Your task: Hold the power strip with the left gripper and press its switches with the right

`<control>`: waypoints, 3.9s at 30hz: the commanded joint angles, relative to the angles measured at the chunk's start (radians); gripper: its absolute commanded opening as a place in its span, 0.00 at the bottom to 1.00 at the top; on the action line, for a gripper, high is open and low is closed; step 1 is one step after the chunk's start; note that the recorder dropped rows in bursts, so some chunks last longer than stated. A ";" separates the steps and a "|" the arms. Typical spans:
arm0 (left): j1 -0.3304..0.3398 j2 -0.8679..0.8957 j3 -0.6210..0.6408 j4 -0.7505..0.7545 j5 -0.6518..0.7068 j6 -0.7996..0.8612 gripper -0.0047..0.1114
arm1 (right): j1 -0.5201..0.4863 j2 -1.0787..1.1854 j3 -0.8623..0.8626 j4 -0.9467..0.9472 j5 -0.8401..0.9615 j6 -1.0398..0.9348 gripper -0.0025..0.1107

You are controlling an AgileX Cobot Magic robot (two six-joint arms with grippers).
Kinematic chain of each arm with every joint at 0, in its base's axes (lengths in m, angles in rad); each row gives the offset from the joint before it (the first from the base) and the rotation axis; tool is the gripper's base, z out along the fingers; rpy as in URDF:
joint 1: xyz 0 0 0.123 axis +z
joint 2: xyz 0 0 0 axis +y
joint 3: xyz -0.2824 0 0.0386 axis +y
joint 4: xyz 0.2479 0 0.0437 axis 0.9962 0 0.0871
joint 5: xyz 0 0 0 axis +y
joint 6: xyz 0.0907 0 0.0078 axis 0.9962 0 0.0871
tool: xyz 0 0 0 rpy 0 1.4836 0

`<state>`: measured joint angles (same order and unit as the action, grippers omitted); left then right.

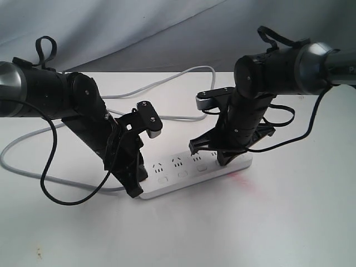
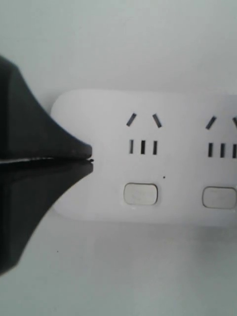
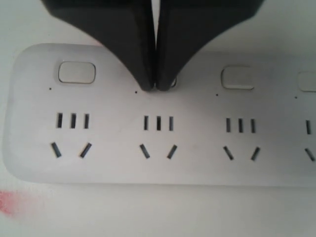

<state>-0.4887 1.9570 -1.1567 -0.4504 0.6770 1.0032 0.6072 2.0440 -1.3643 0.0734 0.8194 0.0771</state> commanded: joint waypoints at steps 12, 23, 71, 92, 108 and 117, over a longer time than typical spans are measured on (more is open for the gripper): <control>-0.003 0.002 0.001 -0.010 0.002 -0.008 0.04 | 0.002 0.082 0.002 -0.009 -0.019 0.007 0.02; -0.003 0.002 0.001 -0.010 0.004 -0.008 0.04 | 0.002 0.150 0.056 0.010 -0.003 0.013 0.02; -0.003 0.002 0.001 -0.010 0.004 -0.008 0.04 | 0.105 -0.098 0.076 -0.034 -0.101 0.028 0.02; -0.003 0.002 0.001 -0.010 0.004 -0.011 0.04 | 0.138 -0.047 0.076 -0.058 -0.156 0.028 0.02; -0.003 0.002 0.001 -0.010 0.008 -0.011 0.04 | 0.138 -0.047 0.076 -0.066 -0.154 0.033 0.02; -0.003 0.002 0.001 -0.010 0.008 -0.011 0.04 | 0.138 -0.045 0.076 -0.066 -0.154 0.033 0.02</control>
<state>-0.4887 1.9570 -1.1567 -0.4504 0.6808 1.0014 0.7445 1.9979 -1.2951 0.0220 0.6755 0.1123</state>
